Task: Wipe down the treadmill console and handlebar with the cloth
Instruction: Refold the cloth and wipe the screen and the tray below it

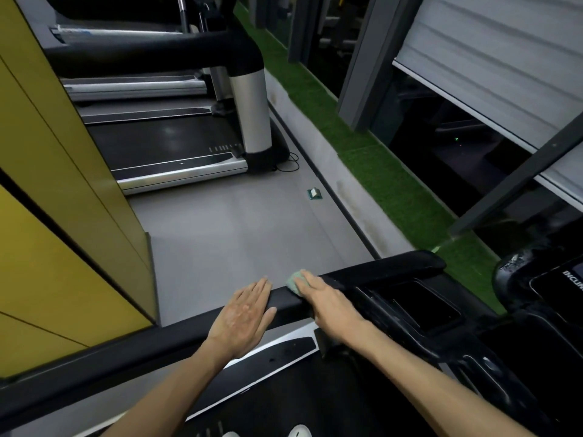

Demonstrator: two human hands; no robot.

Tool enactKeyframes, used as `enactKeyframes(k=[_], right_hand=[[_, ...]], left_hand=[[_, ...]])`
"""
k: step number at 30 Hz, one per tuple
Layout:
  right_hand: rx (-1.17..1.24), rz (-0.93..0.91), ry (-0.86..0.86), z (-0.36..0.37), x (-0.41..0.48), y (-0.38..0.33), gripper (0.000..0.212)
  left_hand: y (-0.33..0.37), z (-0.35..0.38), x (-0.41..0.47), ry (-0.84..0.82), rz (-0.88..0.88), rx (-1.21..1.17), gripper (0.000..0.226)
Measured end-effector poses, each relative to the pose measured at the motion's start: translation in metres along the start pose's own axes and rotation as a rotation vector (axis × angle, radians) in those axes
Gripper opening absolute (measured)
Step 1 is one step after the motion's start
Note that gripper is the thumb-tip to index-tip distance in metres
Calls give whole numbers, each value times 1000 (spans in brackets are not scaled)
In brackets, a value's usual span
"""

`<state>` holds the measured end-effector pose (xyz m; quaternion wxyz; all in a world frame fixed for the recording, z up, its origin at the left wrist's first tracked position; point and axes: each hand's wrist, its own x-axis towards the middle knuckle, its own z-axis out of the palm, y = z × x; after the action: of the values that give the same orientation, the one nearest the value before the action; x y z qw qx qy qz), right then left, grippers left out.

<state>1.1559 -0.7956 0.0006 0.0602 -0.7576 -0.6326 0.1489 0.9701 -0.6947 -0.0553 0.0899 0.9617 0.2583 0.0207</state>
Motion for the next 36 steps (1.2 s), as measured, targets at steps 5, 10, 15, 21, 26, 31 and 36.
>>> enactKeyframes(k=[5, 10, 15, 21, 26, 31, 36], right_hand=[[-21, 109, 28, 3, 5, -28, 72], [-21, -62, 18, 14, 2, -44, 75], [-204, -45, -71, -19, -4, 1, 66], [-156, 113, -80, -47, -13, 40, 68], [-140, 463, -53, -73, -46, 93, 69], [-10, 437, -129, -66, -66, 92, 70], [10, 377, -40, -73, -82, 90, 53]], left_hand=[[-1, 0, -1, -54, -19, 36, 72], [-5, 4, -1, -72, -18, 1, 72], [-1, -2, -2, -82, -51, -34, 71], [0, -6, -1, -144, -40, -34, 75], [5, -9, 16, -94, 55, -209, 104], [46, -20, 70, -97, 187, -266, 88], [92, -27, 133, -89, 295, -233, 89]])
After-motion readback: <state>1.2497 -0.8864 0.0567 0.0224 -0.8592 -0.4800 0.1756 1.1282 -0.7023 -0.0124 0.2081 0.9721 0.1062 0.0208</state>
